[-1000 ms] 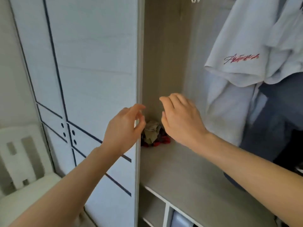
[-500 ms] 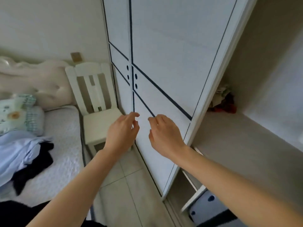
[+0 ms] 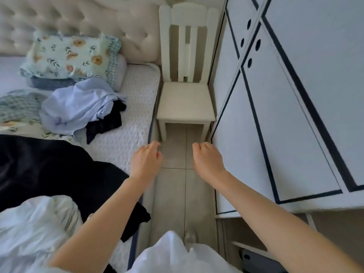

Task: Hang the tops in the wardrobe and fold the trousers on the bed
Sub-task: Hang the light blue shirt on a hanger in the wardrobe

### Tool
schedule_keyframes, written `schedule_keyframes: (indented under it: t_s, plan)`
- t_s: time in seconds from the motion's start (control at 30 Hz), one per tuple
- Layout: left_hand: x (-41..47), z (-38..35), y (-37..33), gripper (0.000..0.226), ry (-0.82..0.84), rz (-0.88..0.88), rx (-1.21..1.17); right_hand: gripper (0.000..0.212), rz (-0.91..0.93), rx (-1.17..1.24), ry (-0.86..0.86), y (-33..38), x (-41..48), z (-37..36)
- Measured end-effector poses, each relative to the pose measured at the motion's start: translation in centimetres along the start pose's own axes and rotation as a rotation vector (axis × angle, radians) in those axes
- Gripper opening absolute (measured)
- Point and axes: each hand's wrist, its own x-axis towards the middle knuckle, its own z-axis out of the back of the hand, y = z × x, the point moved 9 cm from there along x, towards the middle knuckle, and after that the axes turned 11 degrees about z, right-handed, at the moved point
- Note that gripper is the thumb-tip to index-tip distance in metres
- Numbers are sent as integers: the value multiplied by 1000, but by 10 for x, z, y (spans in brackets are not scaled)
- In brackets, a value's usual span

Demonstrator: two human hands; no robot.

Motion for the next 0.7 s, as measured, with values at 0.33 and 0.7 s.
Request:
schedule_keyframes:
  t_s: [0.33,0.7]
  plan:
    - [78,-23,137,30,12,397,92,20,266,-10,257,37,139,-95]
    - [236,-5,253,27,67,537,197,25,378,-9,359,68,350,-134]
